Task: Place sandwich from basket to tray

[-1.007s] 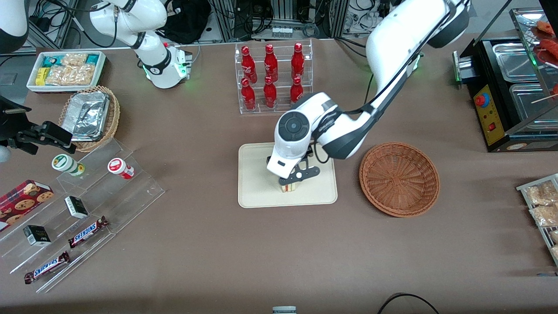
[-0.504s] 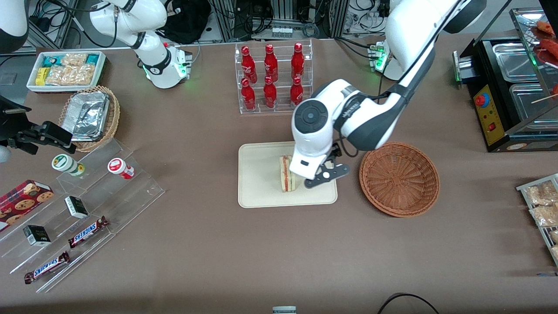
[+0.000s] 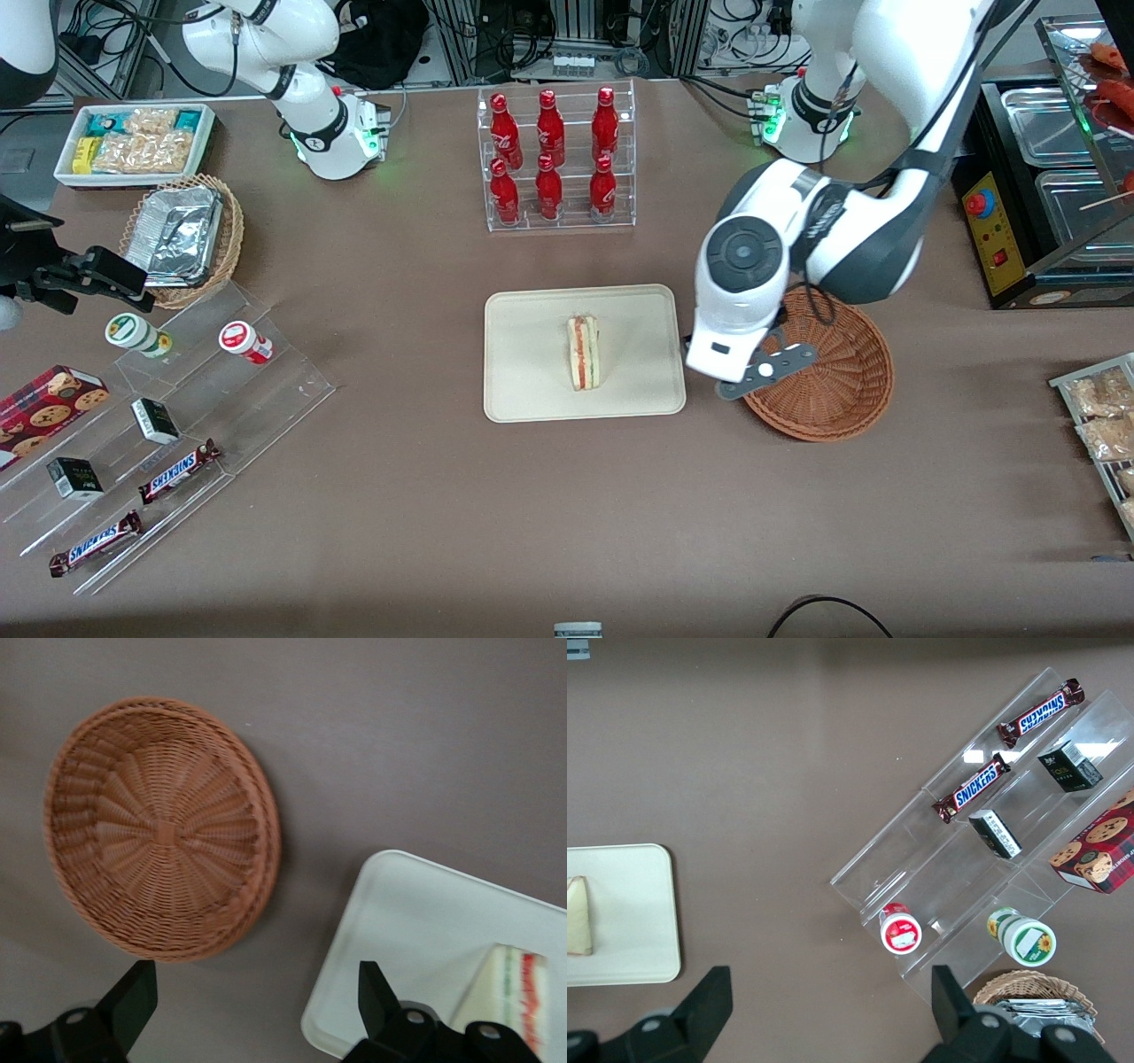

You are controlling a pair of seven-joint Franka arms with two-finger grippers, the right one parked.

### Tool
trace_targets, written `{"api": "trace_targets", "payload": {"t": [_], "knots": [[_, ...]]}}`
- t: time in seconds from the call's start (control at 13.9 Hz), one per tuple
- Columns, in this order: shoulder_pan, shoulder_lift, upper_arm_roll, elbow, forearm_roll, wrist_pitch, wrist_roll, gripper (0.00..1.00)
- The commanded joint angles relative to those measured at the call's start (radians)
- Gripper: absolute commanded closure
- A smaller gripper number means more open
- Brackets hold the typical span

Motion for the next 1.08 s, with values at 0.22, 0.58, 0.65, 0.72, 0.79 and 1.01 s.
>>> {"api": "trace_targets", "payload": {"t": [0.22,0.58,0.65,0.72,0.79,1.01], "knots": [[0.137,-0.19,-0.008,-0.174,-0.045,0.008,0.185,0.0],[0.149,-0.31,0.056,-0.252,-0.145,0.0,0.421,0.0],[0.148,-0.342,0.078,-0.278,-0.156,0.0,0.467,0.0],[0.148,-0.37,0.099,-0.303,-0.177,0.0,0.514,0.0],[0.148,-0.388,0.113,-0.315,-0.193,0.0,0.563,0.0],[0.146,-0.428,0.185,-0.315,-0.243,-0.064,0.714,0.0]]}}
